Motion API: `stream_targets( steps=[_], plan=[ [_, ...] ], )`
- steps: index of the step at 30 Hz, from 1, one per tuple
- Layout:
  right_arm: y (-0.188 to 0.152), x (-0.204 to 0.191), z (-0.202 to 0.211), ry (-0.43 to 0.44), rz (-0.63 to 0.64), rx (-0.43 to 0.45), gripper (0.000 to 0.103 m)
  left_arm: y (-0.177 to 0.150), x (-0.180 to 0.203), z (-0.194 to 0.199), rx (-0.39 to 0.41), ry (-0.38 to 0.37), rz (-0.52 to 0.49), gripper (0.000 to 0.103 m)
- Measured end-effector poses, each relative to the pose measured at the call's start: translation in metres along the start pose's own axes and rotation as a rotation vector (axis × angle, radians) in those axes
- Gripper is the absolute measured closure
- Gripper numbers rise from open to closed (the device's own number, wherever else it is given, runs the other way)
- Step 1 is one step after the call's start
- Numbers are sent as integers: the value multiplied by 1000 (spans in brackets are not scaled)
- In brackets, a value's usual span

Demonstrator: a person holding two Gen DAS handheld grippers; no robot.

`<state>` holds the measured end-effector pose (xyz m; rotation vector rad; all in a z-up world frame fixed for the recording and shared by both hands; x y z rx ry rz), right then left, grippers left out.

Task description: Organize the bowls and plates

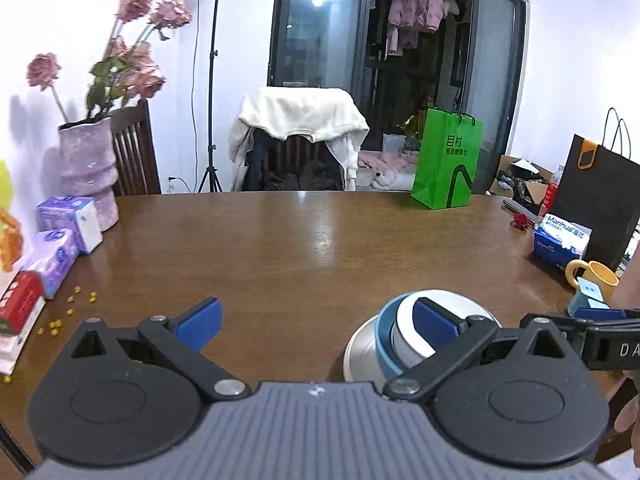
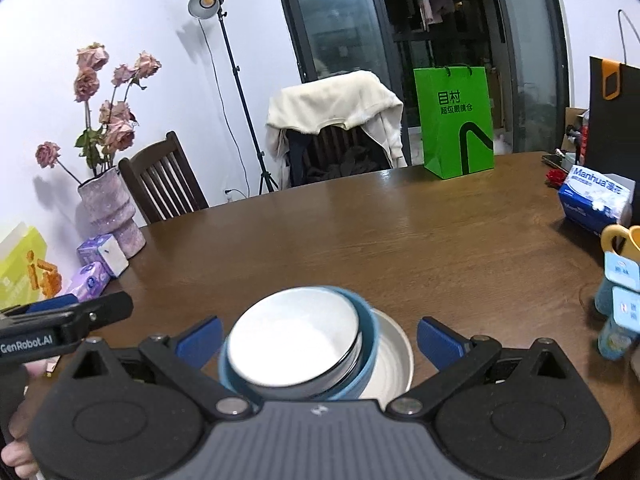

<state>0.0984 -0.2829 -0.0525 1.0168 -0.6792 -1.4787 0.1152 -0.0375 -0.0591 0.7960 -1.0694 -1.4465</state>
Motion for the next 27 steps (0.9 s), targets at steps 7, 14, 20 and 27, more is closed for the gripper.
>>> stream_targets(
  steps=[7, 14, 20, 27],
  plan=[
    [-25, -34, 53, -26, 21, 30, 0, -15, -13, 57, 7, -8, -14, 0],
    [-50, -57, 100, -44, 33, 41, 0, -27, -18, 98, 10, -14, -16, 0],
    [-57, -56, 120, -50, 49, 44, 0, -34, -9, 119, 19, 4, 1, 0],
    [-60, -42, 142, -29, 71, 32, 0, -41, 12, 142, 7, 20, 12, 0]
  ],
)
Point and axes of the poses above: each gripper's, at about its wrist camera, not at the fingertips, and z roughly against the way its jaws point, x to its right, y to its top, the point moved 6 cm from there along -z, roughly the way its jaws point, and after that the axes turned 9 degrees about x, right-handed, at the moved point
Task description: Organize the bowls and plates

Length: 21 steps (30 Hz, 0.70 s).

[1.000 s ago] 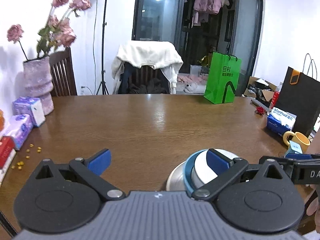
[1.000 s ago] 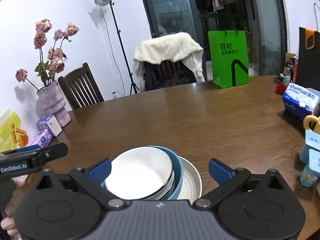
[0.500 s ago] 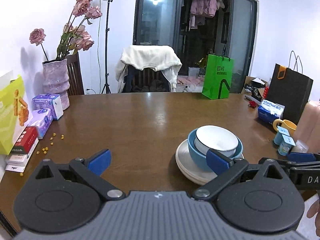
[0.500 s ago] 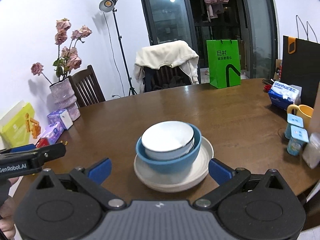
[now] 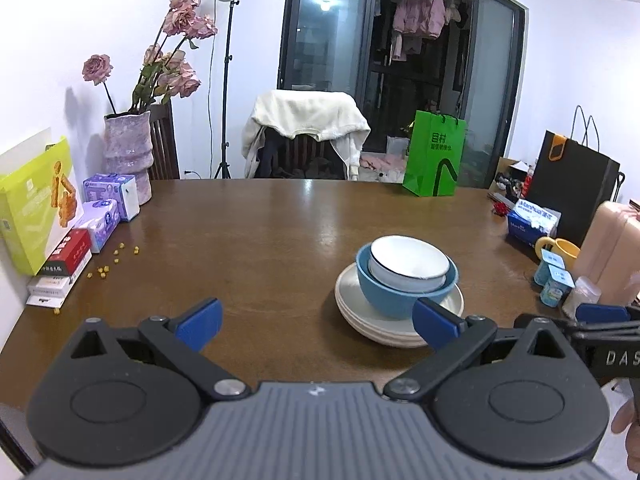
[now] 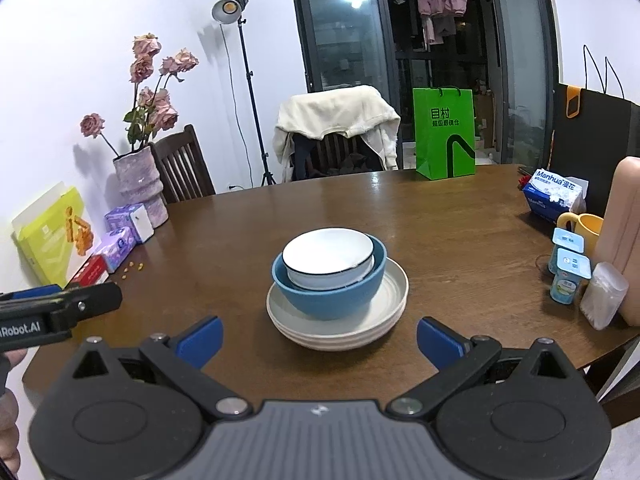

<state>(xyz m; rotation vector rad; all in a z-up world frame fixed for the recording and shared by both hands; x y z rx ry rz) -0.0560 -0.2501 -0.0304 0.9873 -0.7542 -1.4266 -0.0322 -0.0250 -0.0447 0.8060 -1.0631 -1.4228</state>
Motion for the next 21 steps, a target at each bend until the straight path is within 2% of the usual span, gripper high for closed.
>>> stream_targets(
  steps=[10, 21],
  plan=[
    [-6, 10, 26, 29, 17, -1, 0, -9, 10, 24, 6, 18, 30, 0],
    [-7, 11, 35, 53, 27, 3, 0, -10, 13, 32, 9, 32, 30, 0]
  ],
)
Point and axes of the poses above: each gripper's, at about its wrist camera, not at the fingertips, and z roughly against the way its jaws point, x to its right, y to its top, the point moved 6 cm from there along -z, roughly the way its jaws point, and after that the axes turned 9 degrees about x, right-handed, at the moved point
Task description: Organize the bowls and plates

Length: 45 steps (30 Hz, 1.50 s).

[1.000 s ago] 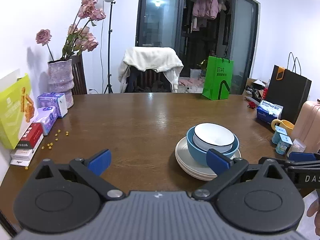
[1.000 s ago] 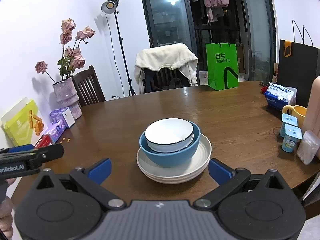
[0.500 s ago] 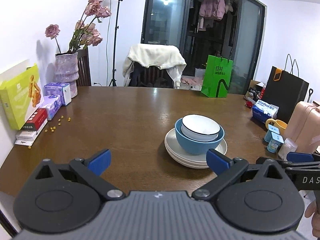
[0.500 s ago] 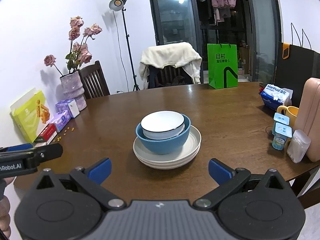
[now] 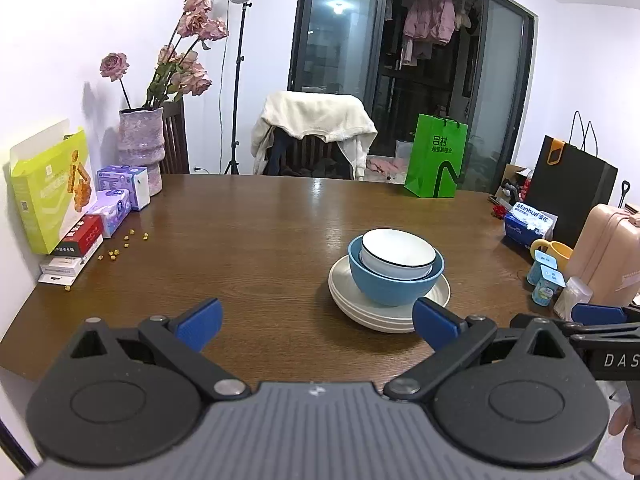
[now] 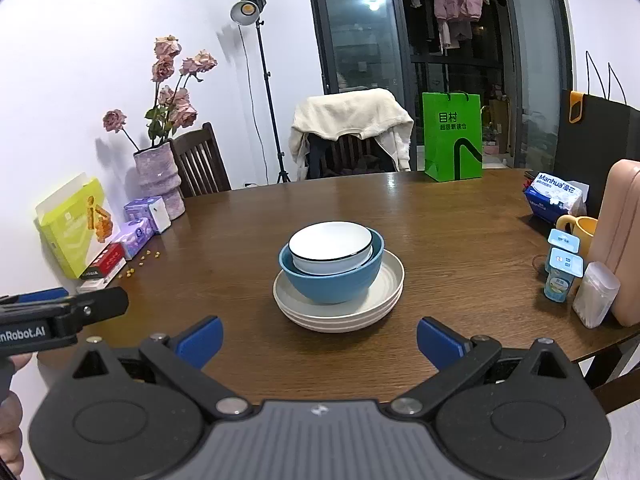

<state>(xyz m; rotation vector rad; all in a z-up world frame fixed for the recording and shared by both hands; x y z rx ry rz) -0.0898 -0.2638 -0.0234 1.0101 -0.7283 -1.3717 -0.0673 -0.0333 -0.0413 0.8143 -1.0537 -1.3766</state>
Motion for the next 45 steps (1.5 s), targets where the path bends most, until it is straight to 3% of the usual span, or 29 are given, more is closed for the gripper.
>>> stream_targets(
  steps=[45],
  plan=[
    [-1, -3, 1, 10, 4, -1, 0, 4, -6, 4, 5, -2, 4, 0]
  ],
)
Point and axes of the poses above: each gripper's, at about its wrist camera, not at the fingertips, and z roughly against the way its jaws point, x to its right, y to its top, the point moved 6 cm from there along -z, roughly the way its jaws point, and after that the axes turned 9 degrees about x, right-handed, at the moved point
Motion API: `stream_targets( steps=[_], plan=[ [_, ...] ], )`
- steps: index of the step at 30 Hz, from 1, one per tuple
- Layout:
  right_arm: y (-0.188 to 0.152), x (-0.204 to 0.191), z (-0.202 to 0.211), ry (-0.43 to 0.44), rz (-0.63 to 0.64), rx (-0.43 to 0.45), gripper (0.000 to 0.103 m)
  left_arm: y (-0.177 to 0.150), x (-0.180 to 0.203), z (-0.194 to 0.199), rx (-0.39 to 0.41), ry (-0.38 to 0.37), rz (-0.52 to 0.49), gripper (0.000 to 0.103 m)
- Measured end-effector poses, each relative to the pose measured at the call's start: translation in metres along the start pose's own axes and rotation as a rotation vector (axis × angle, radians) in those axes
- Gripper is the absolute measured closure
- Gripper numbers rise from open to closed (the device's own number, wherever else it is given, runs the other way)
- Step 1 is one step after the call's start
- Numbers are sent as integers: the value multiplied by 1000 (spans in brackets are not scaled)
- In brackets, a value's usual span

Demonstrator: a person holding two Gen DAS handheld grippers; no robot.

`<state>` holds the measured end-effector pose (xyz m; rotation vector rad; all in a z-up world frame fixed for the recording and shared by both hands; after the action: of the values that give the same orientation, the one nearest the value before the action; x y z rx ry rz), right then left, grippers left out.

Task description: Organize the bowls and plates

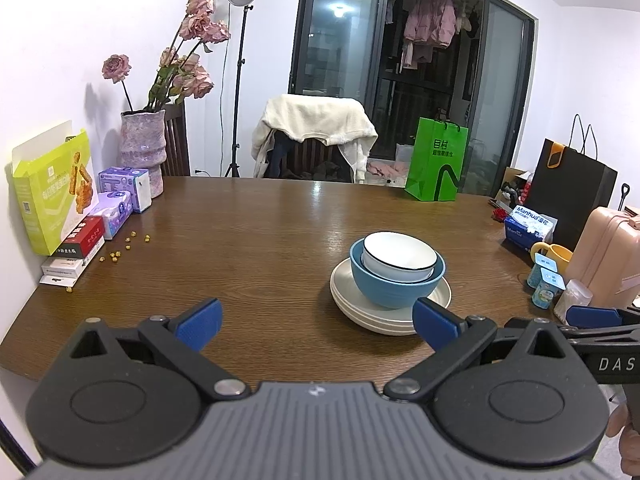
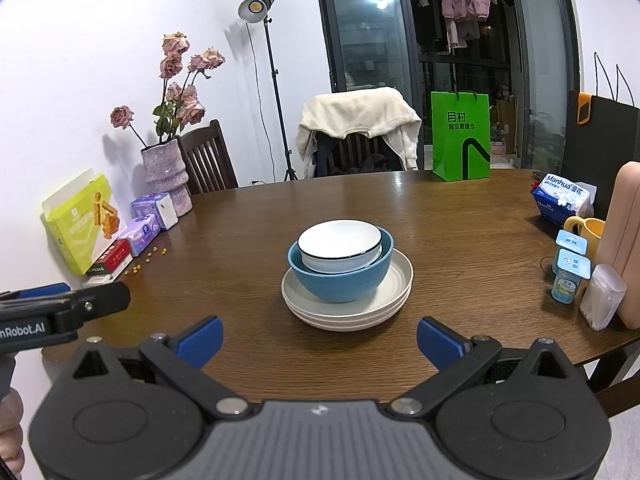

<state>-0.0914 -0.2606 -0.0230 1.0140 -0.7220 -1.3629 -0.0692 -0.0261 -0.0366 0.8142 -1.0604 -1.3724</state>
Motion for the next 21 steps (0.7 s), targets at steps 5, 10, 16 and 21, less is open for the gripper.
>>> stream_targets(
  steps=[5, 10, 16, 21],
  plan=[
    [0, 0, 0, 0, 0, 0, 0, 0, 0, 0, 0, 0, -1, 0],
    [0, 0, 0, 1, 0, 0, 0, 0, 0, 0, -2, -1, -3, 0],
    [0, -2, 0, 4, 1, -1, 0, -4, 7, -1, -3, -4, -12, 0],
    [-1, -3, 1, 6, 2, -1, 0, -4, 7, -1, -3, -6, -10, 0]
  ],
)
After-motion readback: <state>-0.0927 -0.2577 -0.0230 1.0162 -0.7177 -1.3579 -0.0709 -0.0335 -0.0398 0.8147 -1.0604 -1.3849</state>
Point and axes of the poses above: each gripper's, at about its wrist camera, not at the fingertips, and z roughly against the way its jaws point, x to its right, y to its top, the point moved 6 cm from there along -z, roughly the way its jaws point, and after that the axes turned 9 degrees about x, right-handed, at the moved point
